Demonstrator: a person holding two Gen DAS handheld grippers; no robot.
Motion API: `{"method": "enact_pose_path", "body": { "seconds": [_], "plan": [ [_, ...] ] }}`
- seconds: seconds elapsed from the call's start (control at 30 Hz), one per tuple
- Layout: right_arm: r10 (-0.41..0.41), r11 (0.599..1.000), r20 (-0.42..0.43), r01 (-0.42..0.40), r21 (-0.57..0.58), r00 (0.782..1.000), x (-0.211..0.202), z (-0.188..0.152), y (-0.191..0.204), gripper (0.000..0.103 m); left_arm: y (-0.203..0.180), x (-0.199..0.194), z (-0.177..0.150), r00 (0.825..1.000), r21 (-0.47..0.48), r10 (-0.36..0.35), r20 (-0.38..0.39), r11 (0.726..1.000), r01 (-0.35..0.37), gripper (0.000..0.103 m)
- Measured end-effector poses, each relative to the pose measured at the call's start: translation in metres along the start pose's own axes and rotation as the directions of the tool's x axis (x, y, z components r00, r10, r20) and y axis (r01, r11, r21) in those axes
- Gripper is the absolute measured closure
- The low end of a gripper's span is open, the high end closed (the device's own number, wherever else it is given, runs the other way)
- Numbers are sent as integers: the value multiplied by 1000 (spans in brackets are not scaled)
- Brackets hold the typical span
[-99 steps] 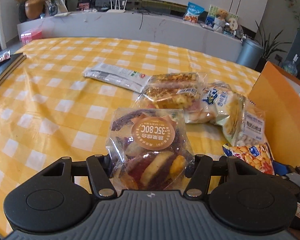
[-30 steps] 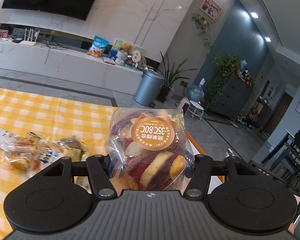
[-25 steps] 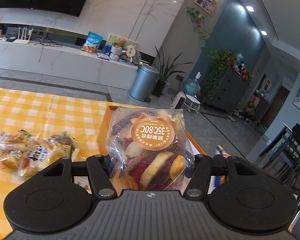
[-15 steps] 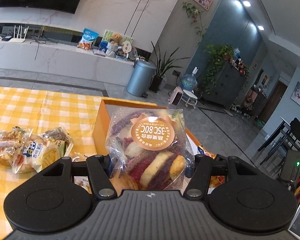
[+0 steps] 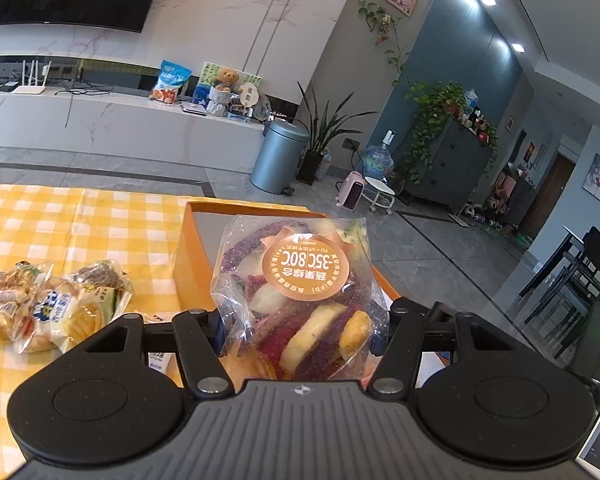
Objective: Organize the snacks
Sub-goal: 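Open the right tool to drop the puffed-snack bag into the box, then lower the pastry bag into the box and open the left tool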
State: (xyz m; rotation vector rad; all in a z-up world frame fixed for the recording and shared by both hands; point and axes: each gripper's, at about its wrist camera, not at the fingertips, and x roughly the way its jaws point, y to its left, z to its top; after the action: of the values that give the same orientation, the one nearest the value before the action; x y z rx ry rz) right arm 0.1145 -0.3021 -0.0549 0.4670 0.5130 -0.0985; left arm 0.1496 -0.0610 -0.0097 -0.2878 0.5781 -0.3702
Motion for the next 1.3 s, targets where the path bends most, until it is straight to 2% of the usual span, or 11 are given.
{"method": "enact_pose_path", "body": {
  "seconds": [0.2,0.3,0.4,0.6,0.73,0.87,0.97,1.17,1.3],
  "plan": [
    [58,998,115,-62,27,992,-18,3,-4,5,-5,22,5,1000,11,-28,7,1000,28,35],
    [68,996,176,-76,41,982,-27,5,-6,5,-5,38,6,999,-4,-37,-25,999,37,35],
    [77,995,201,-89,53,977,-29,7,-10,3,-4,48,2,998,1,-51,-26,999,51,35],
    [100,989,153,-114,91,983,-19,8,-17,3,-4,70,-5,995,31,-39,-92,999,42,35],
    [99,990,149,-112,84,984,-18,7,-16,3,-3,82,-13,989,47,15,-144,999,-8,35],
    [96,991,136,-108,84,986,-16,5,-16,3,-8,81,-21,991,119,37,-125,993,-23,35],
    [95,990,129,-107,87,987,-15,3,-18,3,-10,81,-23,992,137,39,-121,990,-23,34],
    [88,990,124,-101,95,988,-15,5,-17,3,-12,76,-24,993,135,18,-116,991,-2,15],
    [100,990,114,-111,92,988,-14,4,-18,3,-16,62,-22,998,145,-23,-56,989,31,11]
  ]
}}
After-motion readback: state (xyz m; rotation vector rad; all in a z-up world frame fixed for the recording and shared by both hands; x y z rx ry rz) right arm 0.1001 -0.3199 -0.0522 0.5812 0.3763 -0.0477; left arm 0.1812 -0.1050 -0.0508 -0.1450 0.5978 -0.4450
